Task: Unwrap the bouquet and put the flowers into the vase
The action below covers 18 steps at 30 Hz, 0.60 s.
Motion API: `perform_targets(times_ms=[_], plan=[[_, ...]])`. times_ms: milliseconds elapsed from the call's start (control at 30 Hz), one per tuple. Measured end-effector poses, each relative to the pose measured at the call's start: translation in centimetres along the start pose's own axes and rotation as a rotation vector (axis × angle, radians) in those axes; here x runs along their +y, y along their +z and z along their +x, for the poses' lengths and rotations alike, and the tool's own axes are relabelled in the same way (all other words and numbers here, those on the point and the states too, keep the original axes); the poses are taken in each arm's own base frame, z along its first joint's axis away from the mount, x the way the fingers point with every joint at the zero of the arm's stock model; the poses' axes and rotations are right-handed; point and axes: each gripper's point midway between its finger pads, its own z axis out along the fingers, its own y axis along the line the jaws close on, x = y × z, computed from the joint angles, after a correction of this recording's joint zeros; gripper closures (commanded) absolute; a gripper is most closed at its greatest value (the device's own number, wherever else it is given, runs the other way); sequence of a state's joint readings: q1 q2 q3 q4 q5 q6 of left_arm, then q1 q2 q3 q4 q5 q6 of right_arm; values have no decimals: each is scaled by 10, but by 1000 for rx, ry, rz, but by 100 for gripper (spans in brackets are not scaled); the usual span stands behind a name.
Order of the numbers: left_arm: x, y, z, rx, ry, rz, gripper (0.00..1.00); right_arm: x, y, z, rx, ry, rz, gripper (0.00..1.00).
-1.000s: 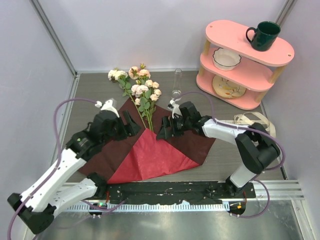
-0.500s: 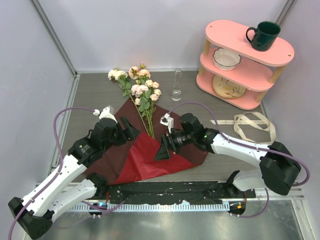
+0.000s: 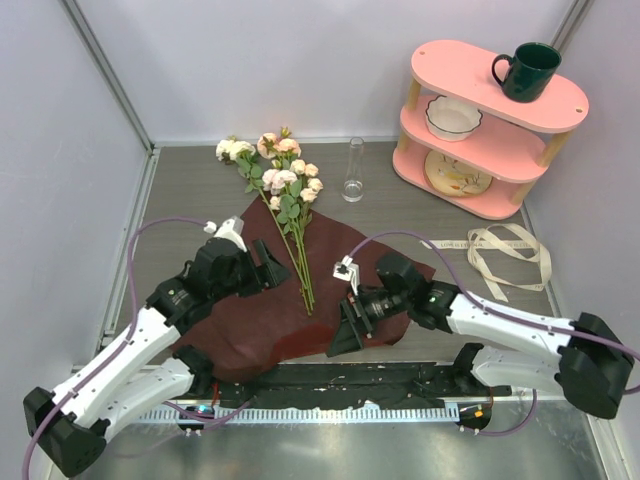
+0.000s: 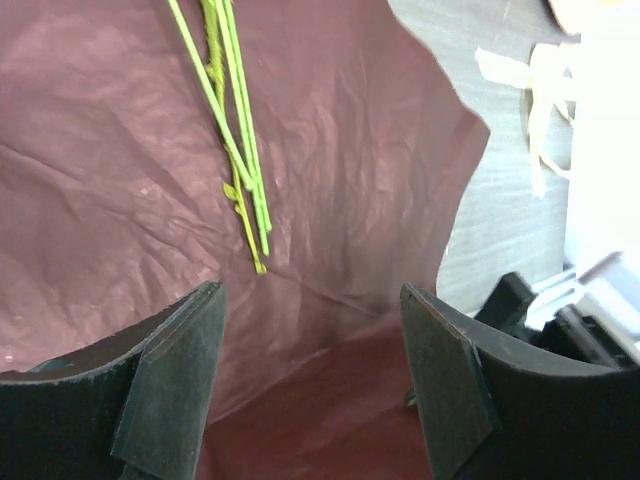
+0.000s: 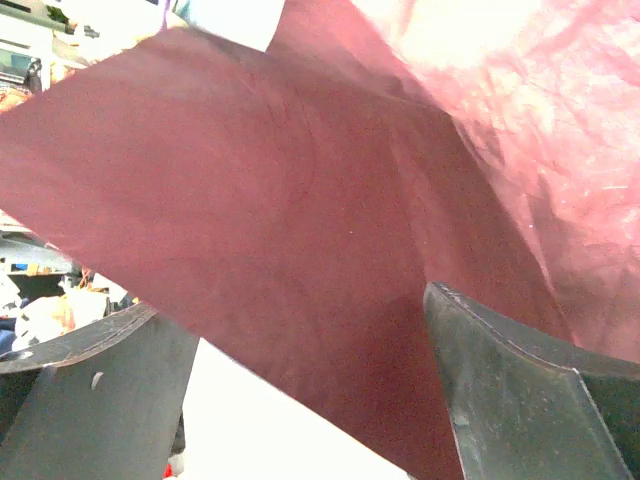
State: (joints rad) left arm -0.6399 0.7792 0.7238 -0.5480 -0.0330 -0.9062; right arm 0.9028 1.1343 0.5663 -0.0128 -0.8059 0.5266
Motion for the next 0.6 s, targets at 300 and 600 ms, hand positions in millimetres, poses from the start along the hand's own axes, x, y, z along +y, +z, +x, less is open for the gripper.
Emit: perform_targets(times_ms=[300, 600], plan=[[-9, 24, 63, 269, -10, 168, 35, 11, -13, -6, -79, -12, 23, 4], [-6, 33, 67, 248, -75, 183, 36, 1, -9, -9, -109, 33, 54, 2]])
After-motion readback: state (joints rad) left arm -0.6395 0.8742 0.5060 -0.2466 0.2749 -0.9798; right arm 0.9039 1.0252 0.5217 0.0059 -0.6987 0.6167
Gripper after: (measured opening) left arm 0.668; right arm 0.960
